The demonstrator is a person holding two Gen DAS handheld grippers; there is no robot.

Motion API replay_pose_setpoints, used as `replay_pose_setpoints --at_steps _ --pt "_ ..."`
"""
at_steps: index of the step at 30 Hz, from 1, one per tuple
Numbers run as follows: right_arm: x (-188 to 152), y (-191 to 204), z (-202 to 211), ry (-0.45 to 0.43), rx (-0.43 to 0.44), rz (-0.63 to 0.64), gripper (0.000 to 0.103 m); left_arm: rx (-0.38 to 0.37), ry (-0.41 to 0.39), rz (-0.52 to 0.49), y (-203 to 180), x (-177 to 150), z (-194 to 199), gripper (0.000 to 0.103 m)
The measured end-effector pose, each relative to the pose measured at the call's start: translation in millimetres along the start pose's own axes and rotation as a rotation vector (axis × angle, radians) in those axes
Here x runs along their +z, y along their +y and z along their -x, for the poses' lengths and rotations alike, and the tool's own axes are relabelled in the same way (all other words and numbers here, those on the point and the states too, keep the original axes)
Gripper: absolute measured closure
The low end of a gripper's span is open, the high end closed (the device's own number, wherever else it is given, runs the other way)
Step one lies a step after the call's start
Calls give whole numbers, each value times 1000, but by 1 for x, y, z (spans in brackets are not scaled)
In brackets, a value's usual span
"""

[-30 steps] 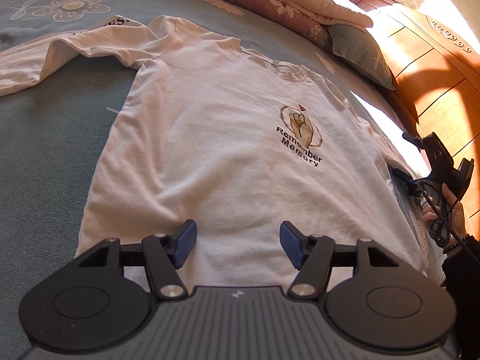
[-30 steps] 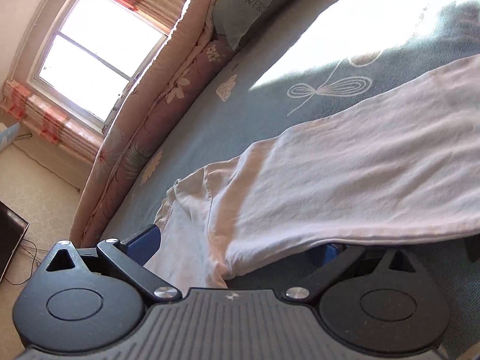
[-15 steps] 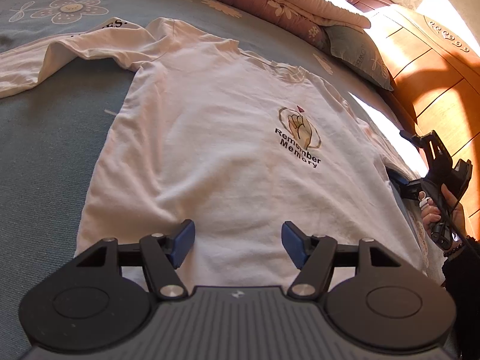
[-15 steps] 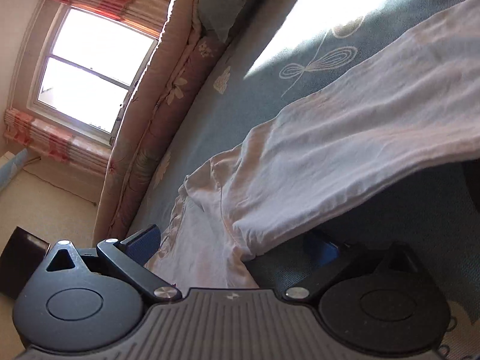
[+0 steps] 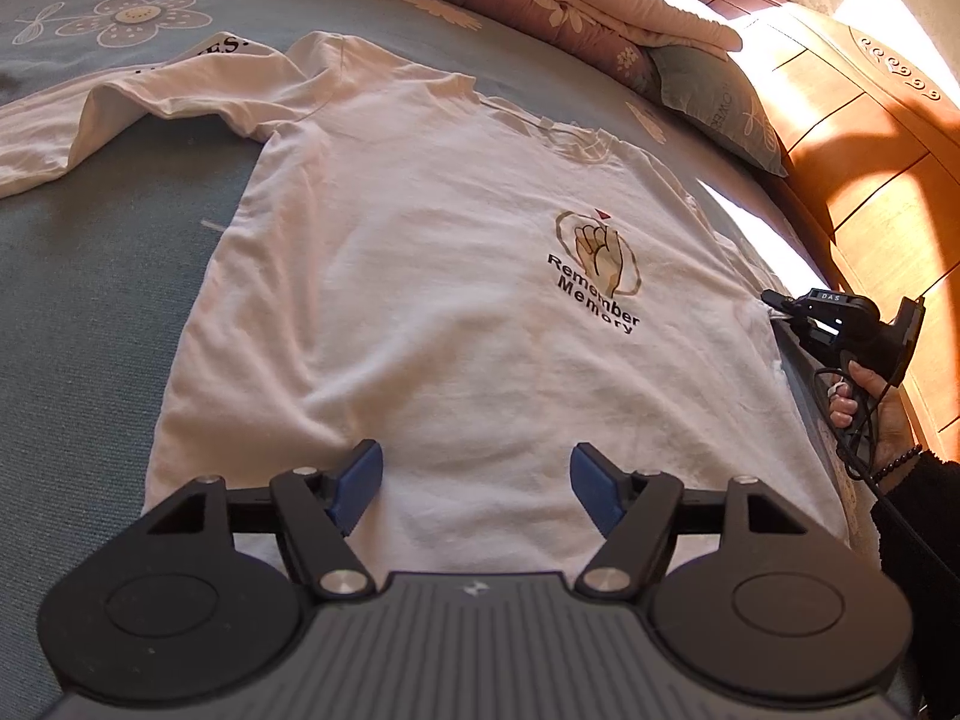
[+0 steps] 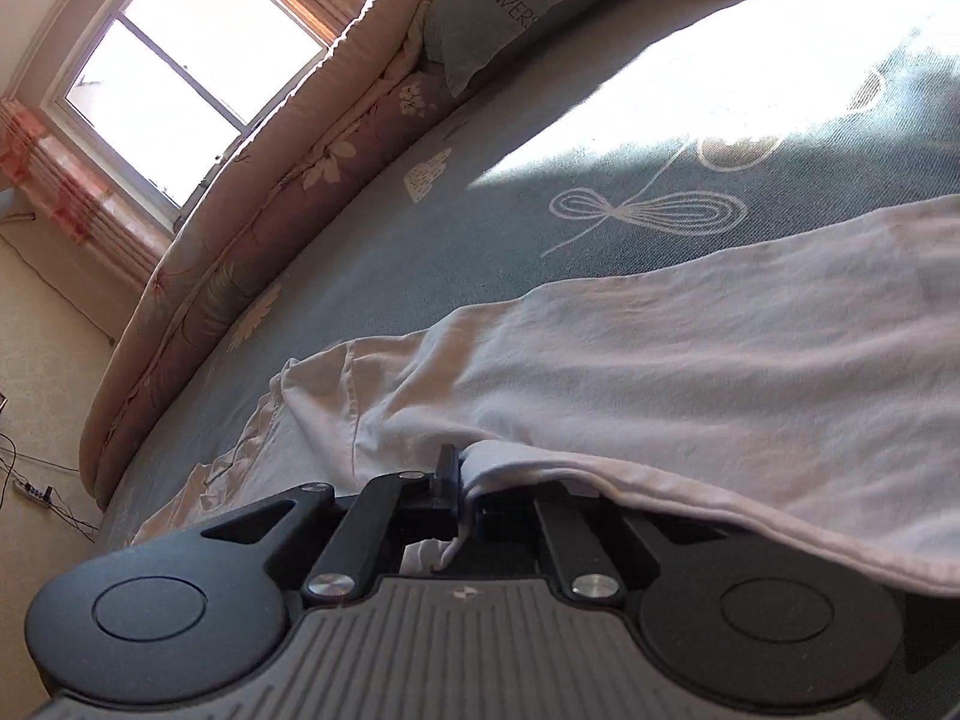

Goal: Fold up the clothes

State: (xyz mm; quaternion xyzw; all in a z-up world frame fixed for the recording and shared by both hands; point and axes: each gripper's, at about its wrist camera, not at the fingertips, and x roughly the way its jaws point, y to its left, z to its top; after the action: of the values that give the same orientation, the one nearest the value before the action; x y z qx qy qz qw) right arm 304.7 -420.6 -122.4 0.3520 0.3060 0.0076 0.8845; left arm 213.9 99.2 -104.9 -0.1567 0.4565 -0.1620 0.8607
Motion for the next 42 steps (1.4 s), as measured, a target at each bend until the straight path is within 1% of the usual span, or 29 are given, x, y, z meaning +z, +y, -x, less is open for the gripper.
replay_pose_setpoints --at_steps 3,4,6,7,8,10,12,13,14,16,17,18,19,20,22,24,25,26,27,28,30,32,33,34,35,36,37,40,42 --pt "1 0 2 23 -18 -2 93 37 -14 -38 -9 4 4 36" --pt "1 3 6 45 -33 -12 89 44 -26 -62 -13 6 7 36" --pt "-1 10 19 102 -62 -28 72 22 -55 -109 -21 10 11 35" --pt "-4 16 30 128 -65 -23 45 7 -54 -113 -22 13 10 35" --pt "-7 24 42 151 -65 -2 24 4 -40 -112 -22 13 7 35" --pt "-19 41 66 141 -38 79 22 14 0 -110 -19 9 -2 35" --pt "-34 59 81 137 64 143 22 18 26 -109 -16 4 -8 36" --pt "-41 66 82 166 137 156 21 11 21 -105 -14 -1 -5 33" --pt "-49 74 77 221 217 152 20 5 23 -89 -11 -4 -2 33" --pt "-62 85 62 315 297 134 20 7 34 -53 -6 -10 7 33" --pt "-71 89 52 367 282 132 20 10 40 -45 -4 -14 11 32" --pt "-77 88 46 398 232 145 20 13 45 -38 -2 -17 16 33" --pt "-81 86 42 421 175 162 24 17 52 -38 0 -21 20 33" --pt "-81 82 45 422 156 159 27 24 58 -44 1 -25 25 32" --pt "-78 71 56 409 145 137 26 42 74 -55 2 -32 31 33" --pt "-80 58 72 373 113 133 26 66 101 -57 0 -34 36 33" --pt "-83 52 79 357 114 118 26 78 109 -72 -3 -33 38 35" --pt "-87 53 86 337 111 125 25 90 113 -99 -8 -30 40 35" --pt "-90 56 92 315 107 140 22 89 103 -122 -14 -28 41 35" --pt "-94 64 96 302 118 177 17 71 87 -137 -20 -25 40 35" --pt "-106 84 101 293 163 255 15 25 59 -155 -33 -18 36 34" --pt "-123 96 102 306 114 314 14 13 59 -180 -46 -16 24 33" --pt "-132 102 102 314 84 343 14 23 71 -194 -50 -18 17 33" --pt "-139 103 103 319 54 350 14 48 92 -205 -50 -22 11 33" --pt "-144 97 108 312 33 338 14 75 111 -208 -49 -27 6 33" --pt "-148 89 117 302 32 310 14 80 100 -216 -45 -34 8 33" --pt "-151 82 125 293 39 278 14 72 85 -214 -40 -41 14 31" --pt "-164 60 151 266 59 170 13 82 100 -164 -25 -54 32 31" --pt "-174 53 167 254 56 147 13 91 100 -153 -23 -55 38 31"
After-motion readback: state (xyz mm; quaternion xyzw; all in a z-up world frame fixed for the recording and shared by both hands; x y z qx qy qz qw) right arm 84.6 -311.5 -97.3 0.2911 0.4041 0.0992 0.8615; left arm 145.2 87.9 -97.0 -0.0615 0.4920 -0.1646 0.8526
